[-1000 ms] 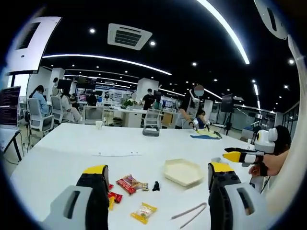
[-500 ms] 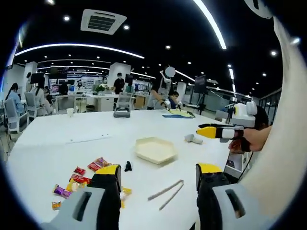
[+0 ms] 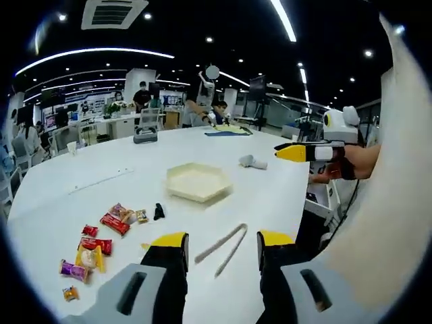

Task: Place the target food into the container with the food tongs after gripping and lifting it, then release it inside without dropping or visibly crushing the food.

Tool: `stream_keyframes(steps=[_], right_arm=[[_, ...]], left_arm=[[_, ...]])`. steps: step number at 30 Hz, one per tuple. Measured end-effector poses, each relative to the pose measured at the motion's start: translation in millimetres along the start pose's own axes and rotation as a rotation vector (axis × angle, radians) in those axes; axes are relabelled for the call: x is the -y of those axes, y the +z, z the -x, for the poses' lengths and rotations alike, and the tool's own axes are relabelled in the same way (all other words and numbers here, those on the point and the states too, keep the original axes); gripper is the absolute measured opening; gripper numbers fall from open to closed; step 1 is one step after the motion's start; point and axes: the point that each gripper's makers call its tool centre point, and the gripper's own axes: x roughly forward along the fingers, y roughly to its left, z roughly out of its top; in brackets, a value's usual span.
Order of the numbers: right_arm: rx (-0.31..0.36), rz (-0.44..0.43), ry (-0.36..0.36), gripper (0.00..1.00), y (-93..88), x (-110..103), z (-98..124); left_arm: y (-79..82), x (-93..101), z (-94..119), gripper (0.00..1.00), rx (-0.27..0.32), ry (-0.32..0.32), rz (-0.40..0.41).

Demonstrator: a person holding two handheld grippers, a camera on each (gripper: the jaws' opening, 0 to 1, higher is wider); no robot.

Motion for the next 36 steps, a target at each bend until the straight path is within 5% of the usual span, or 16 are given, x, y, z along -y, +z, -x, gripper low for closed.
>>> stream_keyframes(steps=[16, 28, 36], right_arm=[[-0.018, 0.0, -0.013, 0.76, -7.0, 2, 5], [-0.044, -0.005, -0.036, 0.75, -14.4, 7, 12], [-0.061, -0.003, -0.047, 0.75, -18.4, 9, 19]], left_arm=[[-17.3, 2.8, -19, 0.25, -0.07, -0.043, 0.015], [-23.0, -1.1, -29, 0.35, -0.074, -0.031, 0.004], [-37.1, 5.6, -42, 0.31, -0.11, -0.079, 0.019]])
